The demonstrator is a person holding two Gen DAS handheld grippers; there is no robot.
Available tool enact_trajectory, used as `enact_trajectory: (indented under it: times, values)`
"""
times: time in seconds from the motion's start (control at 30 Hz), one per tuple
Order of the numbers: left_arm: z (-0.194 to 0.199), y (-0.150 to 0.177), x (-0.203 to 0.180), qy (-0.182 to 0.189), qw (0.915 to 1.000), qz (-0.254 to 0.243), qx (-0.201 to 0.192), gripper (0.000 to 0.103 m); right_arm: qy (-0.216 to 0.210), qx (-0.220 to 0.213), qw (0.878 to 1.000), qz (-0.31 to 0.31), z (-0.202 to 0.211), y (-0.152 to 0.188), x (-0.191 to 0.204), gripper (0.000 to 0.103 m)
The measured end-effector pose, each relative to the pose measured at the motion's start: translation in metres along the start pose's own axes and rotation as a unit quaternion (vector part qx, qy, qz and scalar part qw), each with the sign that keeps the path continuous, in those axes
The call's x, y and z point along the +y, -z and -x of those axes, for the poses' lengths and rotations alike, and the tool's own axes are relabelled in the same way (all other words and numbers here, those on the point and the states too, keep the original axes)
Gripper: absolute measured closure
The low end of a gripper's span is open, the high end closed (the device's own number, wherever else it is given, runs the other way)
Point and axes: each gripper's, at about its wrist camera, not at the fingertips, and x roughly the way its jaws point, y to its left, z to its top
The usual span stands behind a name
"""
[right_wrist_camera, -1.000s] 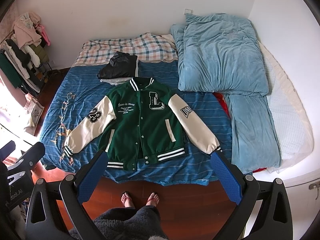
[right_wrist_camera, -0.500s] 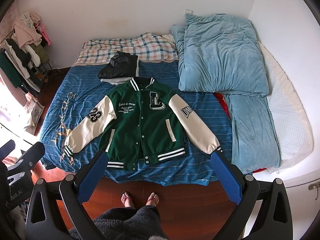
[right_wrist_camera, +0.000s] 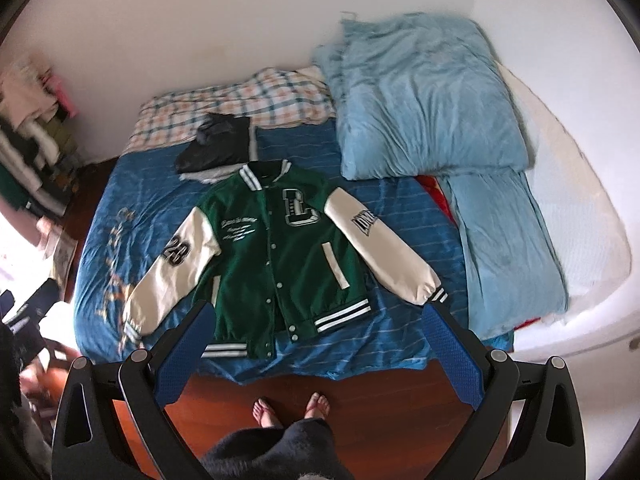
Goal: Fold large clothes
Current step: 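Grasp the striped cuff of the number-patch cream sleeve with the left tool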
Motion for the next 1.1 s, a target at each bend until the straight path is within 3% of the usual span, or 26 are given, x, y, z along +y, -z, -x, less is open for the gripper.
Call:
enact_trajectory:
  times: [0.17,0.27,0.37,0.43,0.47,0.6,0.77,0.83,0.97,1.03,1.07,1.1]
  values:
    - [-0.076,-0.002,0.012,-0.051,0.9986,-0.012,0.013,0.000,0.026,0.030,0.998,-0.046,-0.068,-0.007,-0.019,0.000]
    - [-0.133,0.005,0.015,-0.077,0.9954,-0.011,0.055,0.000,0.017,0.059,0.996,-0.061,-0.117,-0.007,-0.028,0.002]
    - [-0.179,0.015,0.018,-0.098,0.9903,0.005,0.099,0.000,0.003,0.089,0.995,-0.053,-0.176,-0.005,-0.034,0.013]
    - [-0.213,0.026,0.019,-0.116,0.9839,0.024,0.133,0.000,-0.010,0.112,0.993,-0.041,-0.221,-0.006,-0.036,0.029]
    - [-0.229,0.031,0.019,-0.127,0.9800,0.034,0.149,0.000,-0.013,0.122,0.992,-0.036,-0.243,-0.006,-0.034,0.032]
    - [-0.293,0.050,0.017,-0.179,0.9592,0.078,0.205,0.000,-0.046,0.167,0.984,-0.040,-0.346,-0.010,-0.038,0.032]
    - [-0.366,0.070,0.004,-0.188,0.9379,0.134,0.259,0.000,-0.072,0.232,0.967,-0.078,-0.485,-0.012,-0.052,0.032]
    - [-0.393,0.079,0.013,-0.185,0.9264,0.180,0.274,0.000,-0.081,0.259,0.958,-0.091,-0.533,-0.011,-0.056,0.032]
    - [-0.436,0.114,0.049,-0.193,0.8906,0.278,0.304,0.000,-0.103,0.287,0.947,-0.100,-0.602,-0.012,-0.050,0.031]
    - [-0.452,0.137,0.078,-0.184,0.8640,0.356,0.305,0.001,-0.107,0.288,0.947,-0.093,-0.619,-0.014,-0.039,0.030]
    - [-0.457,0.153,0.102,-0.179,0.8430,0.409,0.300,0.001,-0.110,0.288,0.947,-0.088,-0.627,-0.015,-0.032,0.030]
    - [-0.461,0.164,0.116,-0.173,0.8283,0.444,0.295,0.001,-0.114,0.287,0.948,-0.082,-0.634,-0.017,-0.025,0.030]
